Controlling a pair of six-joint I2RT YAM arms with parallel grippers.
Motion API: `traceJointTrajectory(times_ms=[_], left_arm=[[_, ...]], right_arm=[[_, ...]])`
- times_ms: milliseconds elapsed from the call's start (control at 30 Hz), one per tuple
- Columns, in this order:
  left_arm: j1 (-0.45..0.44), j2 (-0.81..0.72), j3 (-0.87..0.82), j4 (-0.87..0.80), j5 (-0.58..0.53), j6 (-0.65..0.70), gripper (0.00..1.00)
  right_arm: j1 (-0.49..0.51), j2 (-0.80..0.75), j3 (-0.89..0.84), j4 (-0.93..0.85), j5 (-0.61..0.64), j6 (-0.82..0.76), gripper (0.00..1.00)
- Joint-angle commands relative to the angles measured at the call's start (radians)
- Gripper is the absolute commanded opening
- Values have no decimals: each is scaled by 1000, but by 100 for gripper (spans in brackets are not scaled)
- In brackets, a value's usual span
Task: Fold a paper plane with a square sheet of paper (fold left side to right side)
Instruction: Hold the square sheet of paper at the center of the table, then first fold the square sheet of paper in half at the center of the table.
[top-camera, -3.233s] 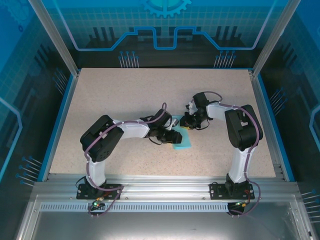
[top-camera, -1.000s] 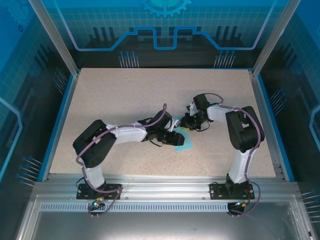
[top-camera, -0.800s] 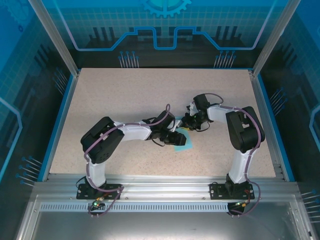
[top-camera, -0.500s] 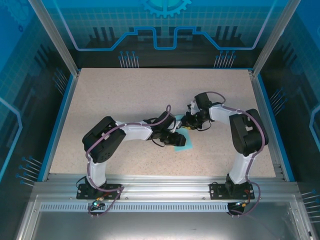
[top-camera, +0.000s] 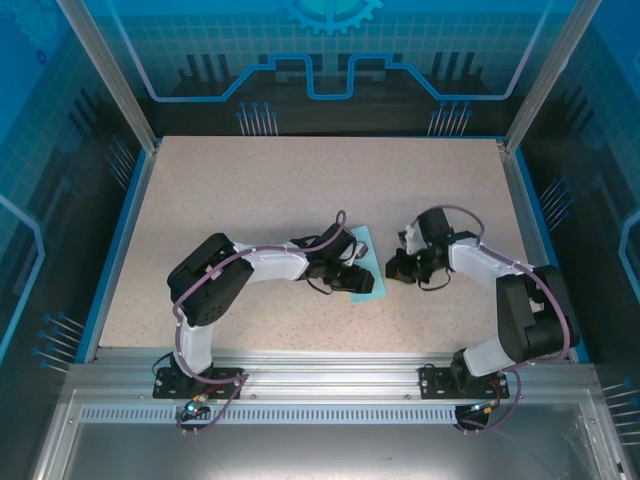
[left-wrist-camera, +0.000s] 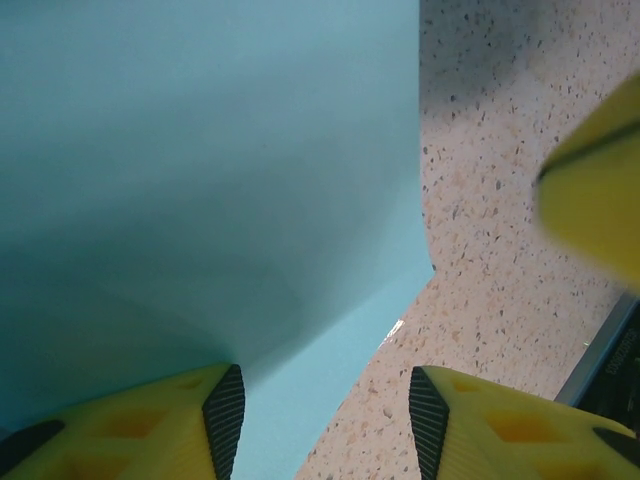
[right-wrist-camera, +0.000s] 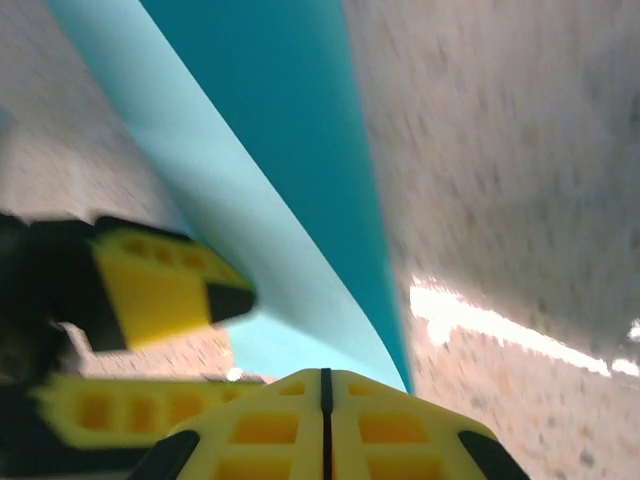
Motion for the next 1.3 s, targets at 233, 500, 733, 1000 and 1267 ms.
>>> traceJointTrajectory(times_ms=[233,500,733,1000,1267], left_arm=[[-14,24,6,-83,-39,-2,52],[-9,4,22,-84,-28,-12,52],[21,-52,33,-74,-9,-8,56],[66,-10,71,-82,-9,8,57],[104,50,122,-120,-31,41,57]], right_arm=[[72,70,-62,136,-70,65,7],[80,137,-31,64,78,41,8],[79,158,-49,36,141,33,9],[81,163,-46,32,144,33,9],[83,160,-50,18,152,27,9]])
